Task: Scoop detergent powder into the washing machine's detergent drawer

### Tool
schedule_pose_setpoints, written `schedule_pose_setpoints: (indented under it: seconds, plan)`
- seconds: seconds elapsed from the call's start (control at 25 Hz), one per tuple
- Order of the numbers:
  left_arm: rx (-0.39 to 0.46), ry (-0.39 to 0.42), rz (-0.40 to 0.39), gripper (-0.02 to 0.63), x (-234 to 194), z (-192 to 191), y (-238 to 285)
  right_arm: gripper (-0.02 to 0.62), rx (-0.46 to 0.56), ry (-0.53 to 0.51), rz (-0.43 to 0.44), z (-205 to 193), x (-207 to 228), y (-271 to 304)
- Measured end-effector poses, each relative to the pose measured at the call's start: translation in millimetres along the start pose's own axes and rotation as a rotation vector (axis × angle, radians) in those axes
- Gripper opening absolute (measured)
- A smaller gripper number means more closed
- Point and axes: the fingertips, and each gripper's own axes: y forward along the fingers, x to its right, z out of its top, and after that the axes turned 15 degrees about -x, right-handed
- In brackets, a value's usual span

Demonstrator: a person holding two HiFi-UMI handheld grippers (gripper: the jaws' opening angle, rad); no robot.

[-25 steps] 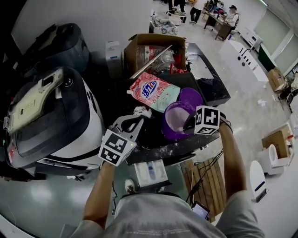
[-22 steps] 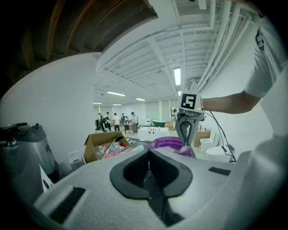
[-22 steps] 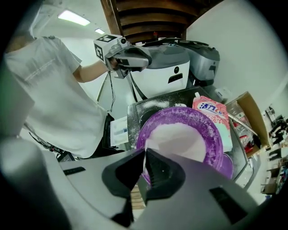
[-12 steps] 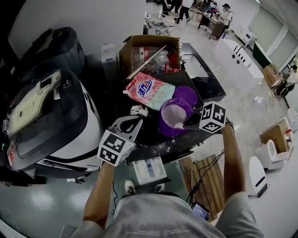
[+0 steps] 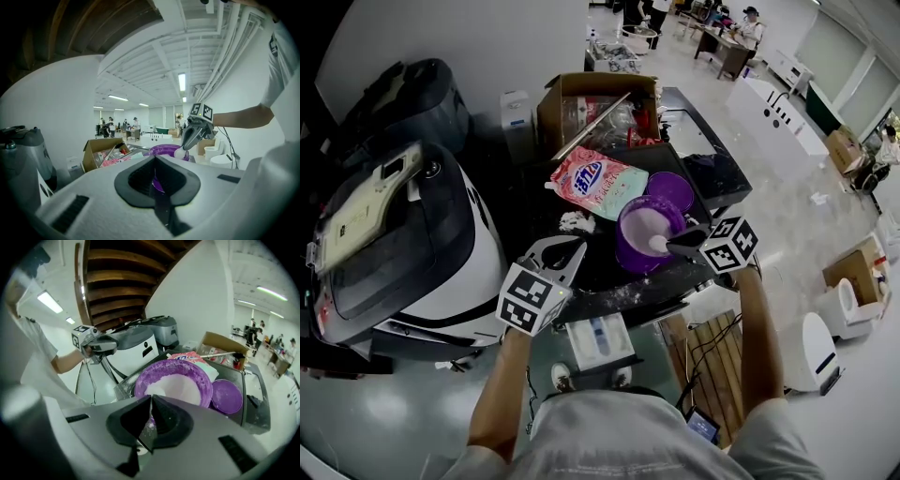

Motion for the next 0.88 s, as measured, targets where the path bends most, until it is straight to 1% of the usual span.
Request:
schedule_pose_setpoints:
  seconds: [0.08, 0.2, 0.4, 0.52, 0.68, 0.88]
  plan:
    - [0.0, 0.002, -0.002, 0.009, 1.5, 0.8, 0.5, 0.013, 0.047, 0.084, -0.001, -3.1, 3.6, 2.4]
    - [0.002, 0.006, -0.002, 0.009, 2.7, 2.6, 1.5, 0.013, 0.106, 0.164, 0.001, -6.9, 7.4, 3.6]
    - [0.002, 0.007, -0.005, 0.009, 4.5, 3.9, 3.4, 0.014, 0.169, 0.225, 0.024, -3.5, 8.4, -1.9]
    - [0.006, 0.008, -0.006, 0.009, 5.8, 6.0, 4.0, 0.014, 0.25, 0.278, 0.032, 3.0, 8.2, -11.6]
    - [0.014, 0.0, -0.003, 0.009, 3.6, 8.2, 2.6, 0.014, 0.355, 0.341, 0.008, 7.3, 6.3, -23.1]
    - [0.025, -0.009, -0.004, 0.009, 1.5, 11.0, 1.9, 0.014, 0.444, 0.407, -0.019, 8.5, 5.5, -36.1]
